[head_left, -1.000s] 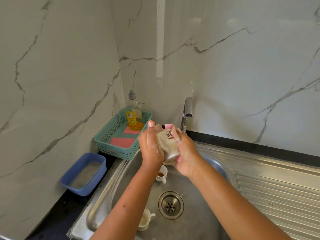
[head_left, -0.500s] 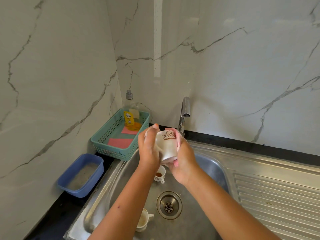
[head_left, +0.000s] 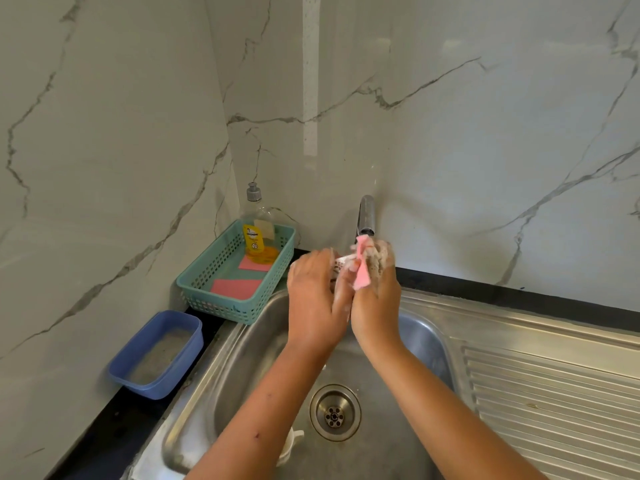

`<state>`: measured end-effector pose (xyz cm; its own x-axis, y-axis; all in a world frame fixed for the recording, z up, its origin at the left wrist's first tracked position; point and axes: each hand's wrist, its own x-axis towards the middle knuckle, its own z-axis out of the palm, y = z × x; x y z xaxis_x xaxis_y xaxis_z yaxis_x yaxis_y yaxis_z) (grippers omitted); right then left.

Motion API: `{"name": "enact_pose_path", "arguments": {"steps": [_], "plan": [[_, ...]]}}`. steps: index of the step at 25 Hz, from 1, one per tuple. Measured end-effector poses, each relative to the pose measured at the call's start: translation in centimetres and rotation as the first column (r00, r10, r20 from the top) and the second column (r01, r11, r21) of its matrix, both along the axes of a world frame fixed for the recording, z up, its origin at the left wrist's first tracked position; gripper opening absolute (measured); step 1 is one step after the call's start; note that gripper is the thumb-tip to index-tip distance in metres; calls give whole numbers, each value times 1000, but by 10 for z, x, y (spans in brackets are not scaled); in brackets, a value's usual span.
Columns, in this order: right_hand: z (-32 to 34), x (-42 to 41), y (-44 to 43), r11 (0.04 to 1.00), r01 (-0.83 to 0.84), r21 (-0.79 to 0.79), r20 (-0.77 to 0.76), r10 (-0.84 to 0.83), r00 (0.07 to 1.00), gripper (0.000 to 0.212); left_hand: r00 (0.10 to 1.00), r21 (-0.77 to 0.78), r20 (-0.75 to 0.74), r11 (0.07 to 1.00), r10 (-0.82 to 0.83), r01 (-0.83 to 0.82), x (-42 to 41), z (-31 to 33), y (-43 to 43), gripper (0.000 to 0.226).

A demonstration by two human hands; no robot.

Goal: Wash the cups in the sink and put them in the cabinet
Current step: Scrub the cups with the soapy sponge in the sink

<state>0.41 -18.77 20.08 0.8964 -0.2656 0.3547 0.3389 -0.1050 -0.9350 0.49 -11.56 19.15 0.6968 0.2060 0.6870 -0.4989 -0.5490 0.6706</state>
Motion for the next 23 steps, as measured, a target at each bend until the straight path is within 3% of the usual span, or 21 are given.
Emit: {"name": "enact_pose_path", "arguments": {"steps": [2, 4, 5, 7, 8, 10, 12, 15, 17, 19, 21, 23], "plan": [[3, -1, -4, 995, -91, 29, -34, 92, 995, 37, 999, 13, 29, 1000, 21, -21, -2, 9, 0, 43], [13, -2, -3, 931, -153, 333, -201, 229, 953, 19, 995, -217, -3, 971, -101, 98, -4, 21, 0, 51], [19, -1, -4, 826, -174, 536, -268, 362, 893, 15, 974, -423, -21, 885, -225, 195, -6, 27, 0, 51], [30, -1, -8, 626, -214, 750, -280, 593, 755, 21, 905, -772, -14, 580, -424, 260, -5, 34, 0, 41], [32, -2, -8, 562, -240, 792, -256, 662, 704, 29, 877, -855, -9, 458, -481, 242, -5, 34, -1, 40], [31, -5, -8, 488, -268, 831, -229, 738, 634, 45, 855, -894, 5, 381, -519, 236, -7, 32, -6, 34], [28, -7, -10, 473, -265, 840, -243, 766, 596, 50, 891, -850, -8, 472, -454, 233, -9, 28, -9, 30], [25, -7, -18, 470, -237, 850, -279, 785, 553, 54, 930, -660, -34, 707, -366, 254, -6, 21, 3, 36], [23, -3, -23, 497, -255, 830, -295, 777, 557, 48, 932, -427, -124, 866, -340, 260, -1, 22, 7, 46], [18, 5, -25, 620, -282, 732, -357, 702, 616, 35, 938, -91, -303, 984, -172, 151, -1, 28, 4, 44], [14, 12, -24, 698, -289, 655, -371, 631, 681, 24, 929, 127, -368, 992, 37, 11, -4, 32, -3, 46], [9, 14, -27, 697, -380, 608, -327, 656, 680, 20, 905, 121, -417, 992, 82, -34, -4, 32, -4, 51]]}}
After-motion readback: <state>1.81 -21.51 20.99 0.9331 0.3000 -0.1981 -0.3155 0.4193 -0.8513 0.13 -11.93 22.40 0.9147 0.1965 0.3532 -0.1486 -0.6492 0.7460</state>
